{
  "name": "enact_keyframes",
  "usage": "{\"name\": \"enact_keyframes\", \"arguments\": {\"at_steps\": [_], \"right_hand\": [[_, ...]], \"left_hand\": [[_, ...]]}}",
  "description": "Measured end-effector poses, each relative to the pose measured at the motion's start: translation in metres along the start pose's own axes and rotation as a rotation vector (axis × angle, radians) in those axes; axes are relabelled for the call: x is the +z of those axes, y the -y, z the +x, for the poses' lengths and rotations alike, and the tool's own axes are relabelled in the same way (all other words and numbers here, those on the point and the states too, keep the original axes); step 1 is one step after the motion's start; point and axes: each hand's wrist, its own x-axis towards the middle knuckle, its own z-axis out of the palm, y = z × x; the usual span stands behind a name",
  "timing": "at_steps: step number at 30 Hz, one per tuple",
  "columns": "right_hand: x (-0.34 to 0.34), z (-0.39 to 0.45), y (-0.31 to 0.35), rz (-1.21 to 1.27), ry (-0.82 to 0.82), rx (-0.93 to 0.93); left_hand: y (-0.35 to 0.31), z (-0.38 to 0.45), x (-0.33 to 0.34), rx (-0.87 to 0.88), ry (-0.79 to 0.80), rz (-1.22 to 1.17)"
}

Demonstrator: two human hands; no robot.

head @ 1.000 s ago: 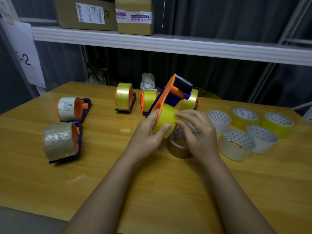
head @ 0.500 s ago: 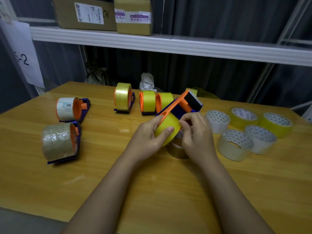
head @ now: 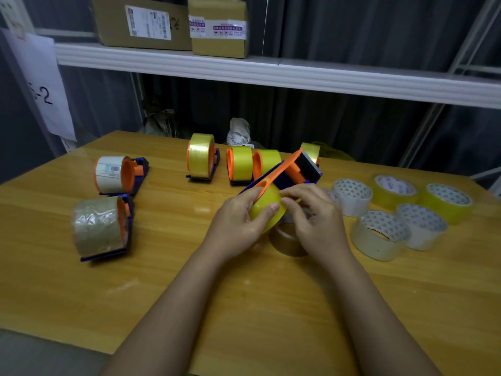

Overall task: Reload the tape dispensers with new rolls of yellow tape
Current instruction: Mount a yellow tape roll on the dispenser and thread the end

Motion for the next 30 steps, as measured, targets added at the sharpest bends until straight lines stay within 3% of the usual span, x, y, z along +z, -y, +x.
{"name": "enact_keyframes", "arguments": {"at_steps": [5, 10, 15, 19, 24, 30], "right_hand": [[0.003, -0.001, 0.003, -0.103, -0.027, 0.01], [-0.004, 0.0, 0.004, 0.017, -0.032, 0.1], [-0.007, 0.002, 0.003, 0.08, 0.137, 0.064], [-0.009, 0.005, 0.003, 0.11, 0.08, 0.131], [-0.007, 0.004, 0.005, 0.004, 0.006, 0.082], [-0.003, 0.002, 0.008, -0.1, 0.053, 0.065]], "left_hand": [[-0.001, -0.002, 0.002, 0.003, 0.019, -0.007], [-0.001, -0.003, 0.005, -0.013, 0.038, 0.002], [0.001, -0.002, 0.001, 0.001, -0.03, 0.003], [0.0, -0.002, 0.001, -0.029, -0.012, -0.016], [-0.005, -0.004, 0.001, -0.048, 0.003, -0.06], [-0.008, -0.006, 0.002, -0.021, 0.024, -0.046]]}}
